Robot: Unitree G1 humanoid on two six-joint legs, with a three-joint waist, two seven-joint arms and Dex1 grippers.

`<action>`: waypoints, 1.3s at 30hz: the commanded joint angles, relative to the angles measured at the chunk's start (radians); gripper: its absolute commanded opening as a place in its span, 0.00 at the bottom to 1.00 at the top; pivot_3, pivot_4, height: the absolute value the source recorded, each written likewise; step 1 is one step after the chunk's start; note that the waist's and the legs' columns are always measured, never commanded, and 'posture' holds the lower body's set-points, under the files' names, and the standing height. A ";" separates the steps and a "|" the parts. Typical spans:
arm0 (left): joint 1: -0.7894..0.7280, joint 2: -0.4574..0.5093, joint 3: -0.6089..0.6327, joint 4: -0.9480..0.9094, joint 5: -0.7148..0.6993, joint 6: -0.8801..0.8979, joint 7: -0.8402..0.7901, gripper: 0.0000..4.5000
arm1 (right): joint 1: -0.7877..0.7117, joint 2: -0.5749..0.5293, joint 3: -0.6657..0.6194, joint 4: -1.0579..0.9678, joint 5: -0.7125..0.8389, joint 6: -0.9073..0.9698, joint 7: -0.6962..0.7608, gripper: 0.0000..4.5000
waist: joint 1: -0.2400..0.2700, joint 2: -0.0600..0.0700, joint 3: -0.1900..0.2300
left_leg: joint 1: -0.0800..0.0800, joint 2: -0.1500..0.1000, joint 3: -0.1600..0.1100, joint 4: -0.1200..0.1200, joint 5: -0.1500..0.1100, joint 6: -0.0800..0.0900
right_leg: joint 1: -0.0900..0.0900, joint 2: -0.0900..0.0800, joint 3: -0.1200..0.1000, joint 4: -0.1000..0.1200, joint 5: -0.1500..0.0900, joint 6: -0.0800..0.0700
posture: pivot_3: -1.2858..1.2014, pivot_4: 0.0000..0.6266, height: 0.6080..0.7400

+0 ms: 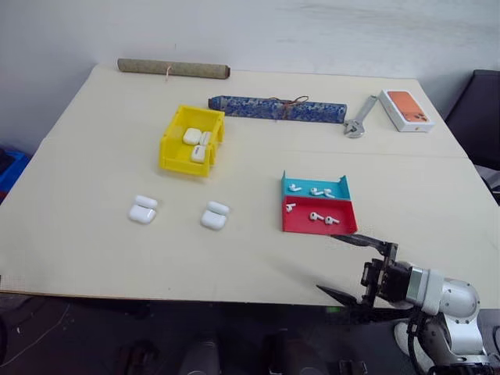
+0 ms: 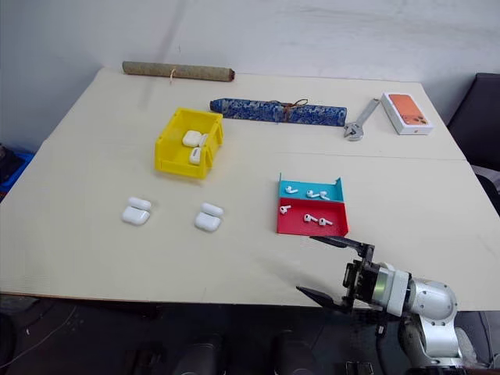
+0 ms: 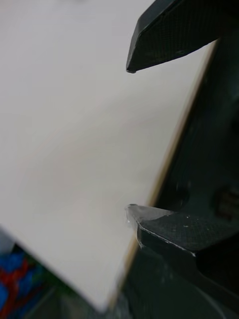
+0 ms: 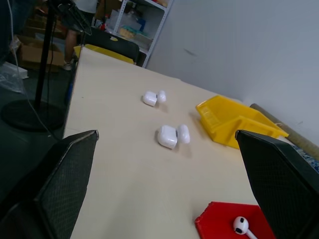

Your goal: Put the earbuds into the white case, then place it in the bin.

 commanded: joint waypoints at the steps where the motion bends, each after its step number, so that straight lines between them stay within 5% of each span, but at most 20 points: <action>1: -0.142 0.086 -0.036 -0.086 -0.141 0.202 0.088 0.99 | -0.009 0.001 -0.020 0.000 0.040 0.020 -0.023 1.00 | -0.002 0.001 0.001 | 0.000 -0.001 0.000 0.000 0.000 0.001 | 0.001 -0.001 0.000 -0.001 0.000 0.000 | 0.52 0.24 1.00; 8: -0.641 0.188 -0.451 -0.082 -0.149 0.436 0.269 0.99 | -0.036 -0.002 -0.028 0.025 0.045 0.082 -0.054 1.00 | -0.006 0.007 0.004 | 0.000 -0.002 0.001 -0.002 0.002 -0.001 | -0.003 -0.001 0.000 0.003 0.001 0.001 | 0.52 0.24 1.00; 16: -1.011 0.243 -1.015 0.038 0.100 0.369 0.171 0.99 | -0.039 0.005 -0.030 0.055 0.032 0.083 -0.062 1.00 | -0.002 0.008 0.004 | -0.002 0.000 0.001 -0.004 0.006 -0.011 | -0.007 0.003 0.001 0.005 0.001 0.002 | 0.52 0.24 1.00; 22: -1.164 0.226 -1.302 0.118 0.309 0.270 0.063 0.99 | -0.006 0.018 -0.025 0.012 0.018 0.083 -0.097 1.00 | -0.002 0.008 0.004 | -0.003 0.000 0.002 -0.002 0.006 -0.012 | -0.007 0.004 0.002 0.005 0.001 0.002 | 0.52 0.24 1.00; 30: -1.271 0.111 -1.359 0.254 0.428 0.291 0.007 0.99 | 0.033 0.008 -0.020 -0.071 0.011 0.113 -0.146 1.00 | -0.002 0.007 0.004 | -0.003 0.000 0.001 0.001 0.006 -0.012 | -0.007 0.004 0.002 0.007 0.001 0.002 | 0.52 0.24 1.00; 39: -1.262 0.100 -1.381 0.285 0.524 0.313 -0.041 0.99 | 0.016 0.001 -0.023 -0.090 0.000 0.140 -0.177 1.00 | 0.000 0.007 0.004 | -0.003 0.000 0.001 0.003 0.007 -0.012 | -0.007 0.004 0.002 0.009 0.001 0.003 | 0.52 0.24 1.00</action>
